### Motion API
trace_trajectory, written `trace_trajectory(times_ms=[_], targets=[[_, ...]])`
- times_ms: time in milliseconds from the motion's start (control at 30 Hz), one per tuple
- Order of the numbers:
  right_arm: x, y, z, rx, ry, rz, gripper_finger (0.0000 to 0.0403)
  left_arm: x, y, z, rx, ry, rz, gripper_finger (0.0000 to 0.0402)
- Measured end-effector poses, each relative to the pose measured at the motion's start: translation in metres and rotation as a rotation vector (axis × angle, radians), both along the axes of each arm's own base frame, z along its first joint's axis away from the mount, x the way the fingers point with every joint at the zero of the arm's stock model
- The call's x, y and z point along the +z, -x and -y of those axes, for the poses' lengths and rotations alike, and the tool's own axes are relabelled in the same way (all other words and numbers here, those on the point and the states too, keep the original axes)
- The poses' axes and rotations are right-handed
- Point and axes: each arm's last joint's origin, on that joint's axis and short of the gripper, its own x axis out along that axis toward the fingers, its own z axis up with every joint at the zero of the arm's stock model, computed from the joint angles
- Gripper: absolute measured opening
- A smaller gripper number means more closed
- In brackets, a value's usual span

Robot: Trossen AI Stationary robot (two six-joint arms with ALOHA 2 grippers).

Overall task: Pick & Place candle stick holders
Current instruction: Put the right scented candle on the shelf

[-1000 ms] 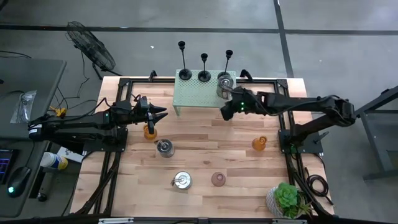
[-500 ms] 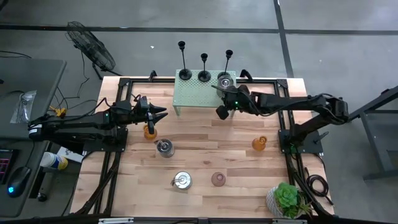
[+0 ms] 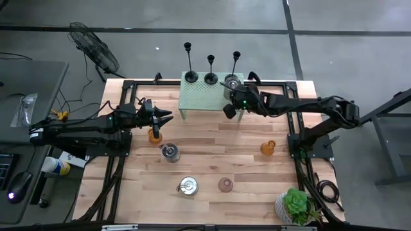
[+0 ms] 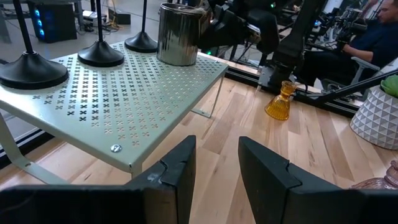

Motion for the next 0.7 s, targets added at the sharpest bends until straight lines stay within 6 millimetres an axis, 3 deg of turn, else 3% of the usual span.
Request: trace_trajectory(times_ms=[367,700], targets=[[0.000,-0.004,-0.012,0.047,-0.035,0.026,0.0002,0.000,0.000,0.000,0.000,0.000,0.000,0.0118],[-0.005,-0.008,0.001,0.018,-0.019,0.031,0.0002,0.000,0.000,0.000,0.000,0.000,0.000,0.0118]])
